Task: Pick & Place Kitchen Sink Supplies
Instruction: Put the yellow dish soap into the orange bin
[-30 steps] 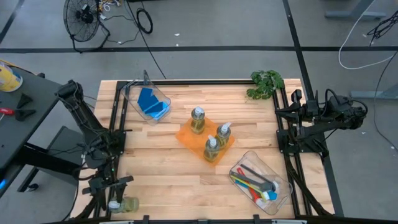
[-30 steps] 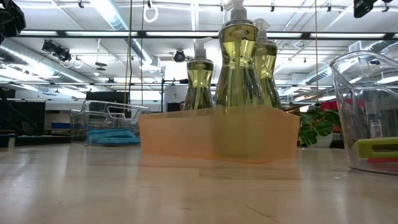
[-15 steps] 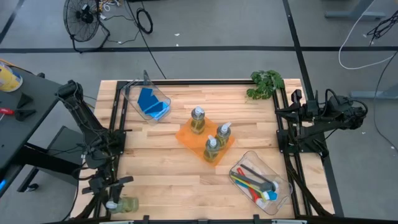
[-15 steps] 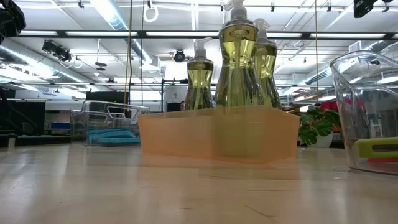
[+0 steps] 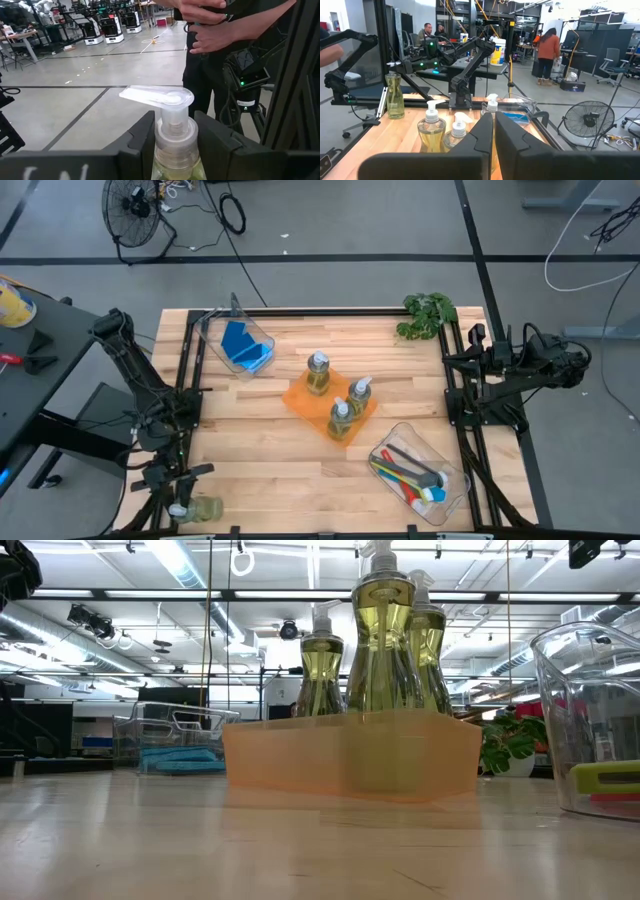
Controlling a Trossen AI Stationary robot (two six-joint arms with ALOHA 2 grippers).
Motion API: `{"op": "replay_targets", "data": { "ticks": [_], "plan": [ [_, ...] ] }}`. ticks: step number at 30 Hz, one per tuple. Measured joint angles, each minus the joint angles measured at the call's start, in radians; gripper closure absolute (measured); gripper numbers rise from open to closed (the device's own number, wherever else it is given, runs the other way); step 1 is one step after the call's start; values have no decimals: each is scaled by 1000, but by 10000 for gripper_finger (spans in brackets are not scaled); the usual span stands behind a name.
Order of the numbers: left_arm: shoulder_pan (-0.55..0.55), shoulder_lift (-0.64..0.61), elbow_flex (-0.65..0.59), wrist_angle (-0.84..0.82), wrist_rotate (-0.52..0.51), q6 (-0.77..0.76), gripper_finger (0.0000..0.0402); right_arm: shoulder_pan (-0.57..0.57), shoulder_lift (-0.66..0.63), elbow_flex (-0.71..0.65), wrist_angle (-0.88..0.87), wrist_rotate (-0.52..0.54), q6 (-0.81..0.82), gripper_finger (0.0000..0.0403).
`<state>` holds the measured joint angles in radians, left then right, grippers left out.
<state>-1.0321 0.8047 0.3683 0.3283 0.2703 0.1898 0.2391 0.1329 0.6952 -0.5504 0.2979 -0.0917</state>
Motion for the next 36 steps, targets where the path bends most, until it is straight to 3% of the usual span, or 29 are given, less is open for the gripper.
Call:
{"op": "replay_targets", "data": {
  "ticks": [17,36],
  "plan": [
    [59,0,29,-44,46,-47,279,0,0,0,0,0,0,382],
    [168,-1,295,-334,115,-25,281,0,0,0,0,0,0,382]
  ]
}}
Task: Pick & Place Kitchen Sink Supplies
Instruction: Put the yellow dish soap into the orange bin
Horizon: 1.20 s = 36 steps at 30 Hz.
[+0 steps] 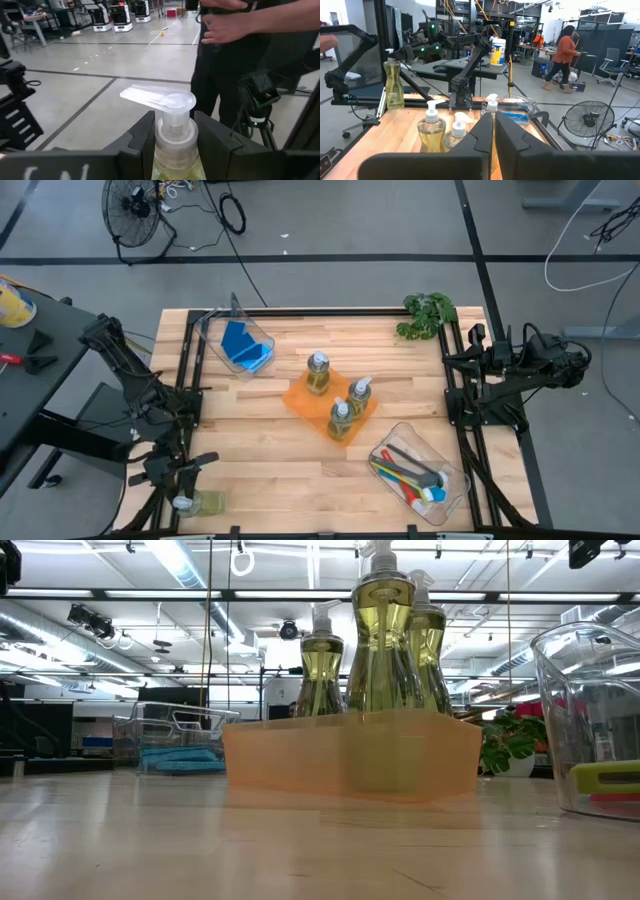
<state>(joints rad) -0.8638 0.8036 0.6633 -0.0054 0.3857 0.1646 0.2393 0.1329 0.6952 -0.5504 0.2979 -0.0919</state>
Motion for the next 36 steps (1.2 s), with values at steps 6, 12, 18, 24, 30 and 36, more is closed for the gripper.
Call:
{"op": "replay_targets", "data": {
  "ticks": [6,12,18,24,30,36],
  "plan": [
    [43,0,96,-107,12,13,281,0,0,0,0,0,0,382],
    [95,0,180,-188,8,22,281,0,0,0,0,0,0,382],
    [150,0,251,-221,3,30,281,0,0,0,0,0,0,382],
    [212,1,318,-247,-16,27,281,0,0,0,0,0,0,382],
    [270,1,346,-270,-119,3,281,0,0,0,0,0,0,382],
    [347,18,345,-279,-232,4,281,0,0,0,0,0,0,382]
  ]
}}
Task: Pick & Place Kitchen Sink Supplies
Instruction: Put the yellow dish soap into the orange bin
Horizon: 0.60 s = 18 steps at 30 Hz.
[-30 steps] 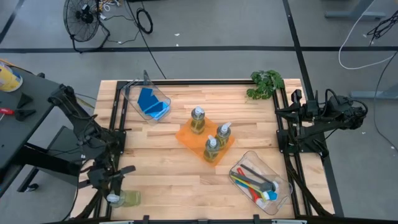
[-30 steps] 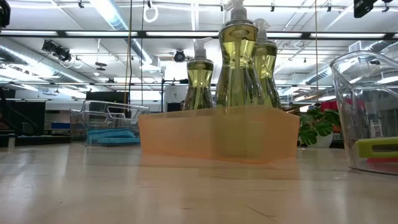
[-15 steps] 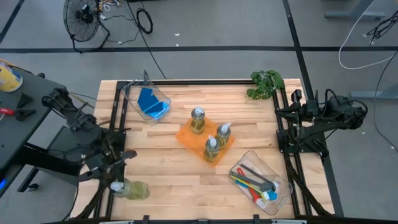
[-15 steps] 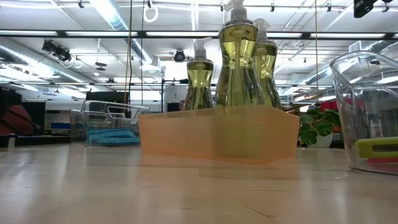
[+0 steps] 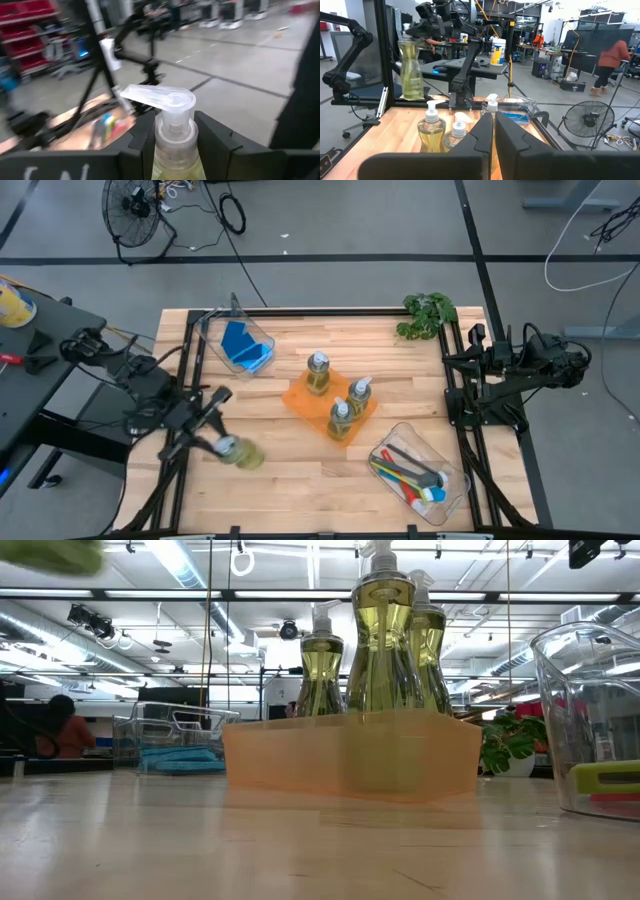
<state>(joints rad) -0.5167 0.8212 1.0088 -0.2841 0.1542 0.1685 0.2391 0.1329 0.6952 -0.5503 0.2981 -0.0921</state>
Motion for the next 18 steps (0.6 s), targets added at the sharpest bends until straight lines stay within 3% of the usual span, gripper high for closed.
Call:
{"op": "replay_targets", "data": {
  "ticks": [6,18],
  "plan": [
    [99,51,-1,9,-59,-5,281,0,0,0,0,0,0,382],
    [252,185,-2,147,-48,-28,281,0,0,0,0,0,0,382]
  ]
}}
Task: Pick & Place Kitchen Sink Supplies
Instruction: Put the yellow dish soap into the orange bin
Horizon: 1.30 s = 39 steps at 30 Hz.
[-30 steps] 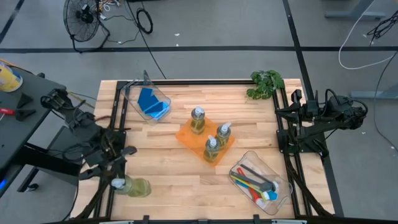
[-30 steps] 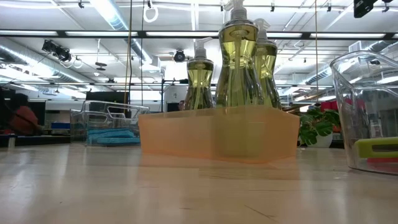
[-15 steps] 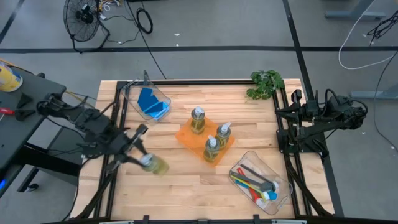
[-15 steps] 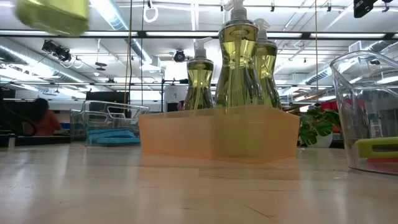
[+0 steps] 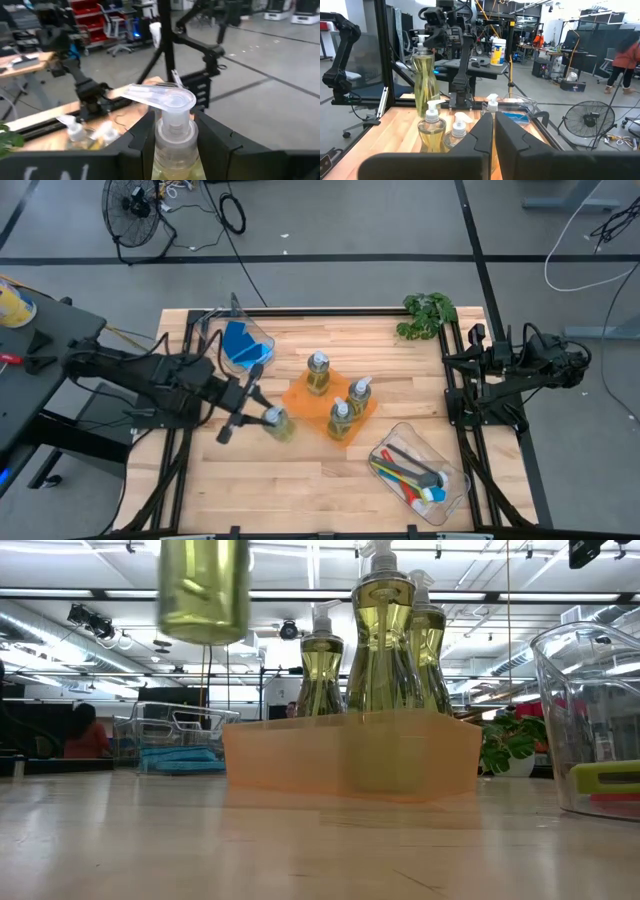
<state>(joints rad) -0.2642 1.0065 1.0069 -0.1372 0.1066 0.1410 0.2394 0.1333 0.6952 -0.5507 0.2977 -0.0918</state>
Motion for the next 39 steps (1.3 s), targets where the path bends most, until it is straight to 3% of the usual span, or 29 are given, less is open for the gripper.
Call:
{"op": "replay_targets", "data": {
  "ticks": [9,22,39],
  "plan": [
    [112,36,0,40,16,2,281,0,0,0,0,0,0,382],
    [303,36,0,38,185,34,281,0,0,0,0,0,0,382],
    [447,35,0,37,297,81,281,0,0,0,0,0,0,382]
  ]
}}
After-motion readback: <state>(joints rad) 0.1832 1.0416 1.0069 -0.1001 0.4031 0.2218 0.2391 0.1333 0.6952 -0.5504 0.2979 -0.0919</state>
